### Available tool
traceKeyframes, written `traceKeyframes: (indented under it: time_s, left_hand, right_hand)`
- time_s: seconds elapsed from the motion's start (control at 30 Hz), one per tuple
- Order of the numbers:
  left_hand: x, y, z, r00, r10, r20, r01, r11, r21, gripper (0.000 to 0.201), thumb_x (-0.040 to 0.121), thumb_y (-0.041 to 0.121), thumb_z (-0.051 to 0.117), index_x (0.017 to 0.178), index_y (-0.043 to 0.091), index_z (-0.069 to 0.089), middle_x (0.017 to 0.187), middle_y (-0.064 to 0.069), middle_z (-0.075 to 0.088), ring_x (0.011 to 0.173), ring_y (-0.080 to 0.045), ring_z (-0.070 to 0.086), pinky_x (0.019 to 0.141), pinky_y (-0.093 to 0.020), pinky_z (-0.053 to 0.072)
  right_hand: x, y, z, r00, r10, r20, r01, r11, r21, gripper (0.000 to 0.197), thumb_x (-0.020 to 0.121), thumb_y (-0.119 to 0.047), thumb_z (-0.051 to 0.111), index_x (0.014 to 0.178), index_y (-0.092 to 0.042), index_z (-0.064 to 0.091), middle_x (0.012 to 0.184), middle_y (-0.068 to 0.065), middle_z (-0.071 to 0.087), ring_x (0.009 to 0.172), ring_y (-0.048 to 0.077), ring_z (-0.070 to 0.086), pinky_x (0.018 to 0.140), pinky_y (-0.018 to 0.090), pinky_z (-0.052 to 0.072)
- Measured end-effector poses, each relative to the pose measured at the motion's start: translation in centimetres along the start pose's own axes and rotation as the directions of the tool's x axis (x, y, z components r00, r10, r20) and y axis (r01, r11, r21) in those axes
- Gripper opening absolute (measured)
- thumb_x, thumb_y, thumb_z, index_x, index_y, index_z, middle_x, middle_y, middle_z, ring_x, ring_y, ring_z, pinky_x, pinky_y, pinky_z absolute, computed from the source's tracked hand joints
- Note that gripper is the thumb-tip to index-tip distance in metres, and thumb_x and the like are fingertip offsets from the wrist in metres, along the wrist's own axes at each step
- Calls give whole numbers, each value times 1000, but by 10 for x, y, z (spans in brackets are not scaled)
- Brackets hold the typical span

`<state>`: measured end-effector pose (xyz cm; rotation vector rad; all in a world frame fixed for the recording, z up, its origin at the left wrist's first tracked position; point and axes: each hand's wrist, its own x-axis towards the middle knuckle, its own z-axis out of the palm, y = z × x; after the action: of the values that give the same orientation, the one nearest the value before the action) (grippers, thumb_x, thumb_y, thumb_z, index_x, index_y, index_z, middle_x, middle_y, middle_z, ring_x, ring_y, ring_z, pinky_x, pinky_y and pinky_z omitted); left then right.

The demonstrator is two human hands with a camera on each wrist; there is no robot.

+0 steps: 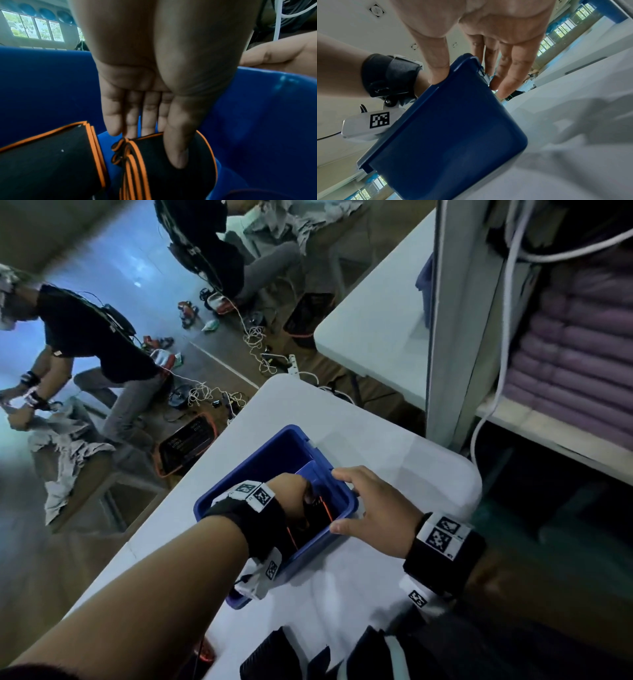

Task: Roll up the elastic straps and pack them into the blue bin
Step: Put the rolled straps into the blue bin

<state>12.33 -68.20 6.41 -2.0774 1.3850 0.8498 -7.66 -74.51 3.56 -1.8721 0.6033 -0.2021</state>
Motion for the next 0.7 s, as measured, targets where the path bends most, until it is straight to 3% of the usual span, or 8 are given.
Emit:
traceKeyframes:
  time_s: [0.23, 0.33, 0.43, 0.5, 0.57, 0.7]
  left_hand:
    - [3, 0, -3, 999, 5, 39, -4, 1000, -8, 37, 76, 21, 83, 110, 13, 71, 106, -4, 73, 100, -25, 68, 88, -36, 56]
    - [3, -2, -1, 1000, 0, -26, -2, 996, -94, 28, 83, 13, 72, 110, 13, 68, 105, -5, 71, 100, -25, 67, 87, -36, 55]
    - [1, -10, 0, 996, -50, -71, 34, 977, -208, 27, 82, 5, 67, 107, 16, 66, 96, -1, 69, 94, -22, 67, 77, -31, 55]
    - [0, -14, 3, 998, -59, 8, 59, 979, -193, 29, 80, 3, 70, 106, 16, 70, 95, -1, 70, 92, -22, 68, 74, -29, 55]
    - [0, -17, 6, 997, -55, 59, 63, 988, -143, 23, 84, 6, 67, 106, 12, 73, 103, -6, 73, 98, -24, 68, 81, -31, 54]
    - [0, -19, 10, 997, -65, 40, 71, 986, -154, 21, 86, 10, 65, 104, 9, 75, 105, -11, 74, 100, -27, 69, 87, -36, 56]
  right_hand:
    - [1, 1, 1, 1000, -2, 3, 2, 1000, 1, 84, 77, -39, 82, 148, -29, 37, 145, -18, 40, 122, 0, 45, 100, 27, 48]
    - [2, 3, 2, 1000, -9, 6, 9, 1000, -3, 83, 78, -38, 82, 148, -29, 38, 145, -18, 40, 119, -4, 43, 95, 21, 45]
    - [3, 5, 3, 1000, -12, 7, 12, 1000, 8, 82, 78, -36, 82, 147, -29, 39, 144, -18, 40, 119, -4, 43, 93, 19, 44]
    - [2, 7, 4, 1000, -9, 7, 9, 1000, 9, 82, 78, -37, 82, 147, -30, 38, 144, -18, 41, 120, -2, 45, 93, 21, 46]
    - [2, 8, 4, 1000, -3, 11, 3, 1000, 5, 82, 78, -38, 81, 146, -32, 38, 143, -20, 40, 120, -1, 46, 96, 23, 47]
    - [1, 8, 4, 1000, 6, 9, -6, 1000, 9, 81, 78, -38, 81, 146, -33, 38, 143, -21, 41, 120, -1, 47, 98, 26, 48]
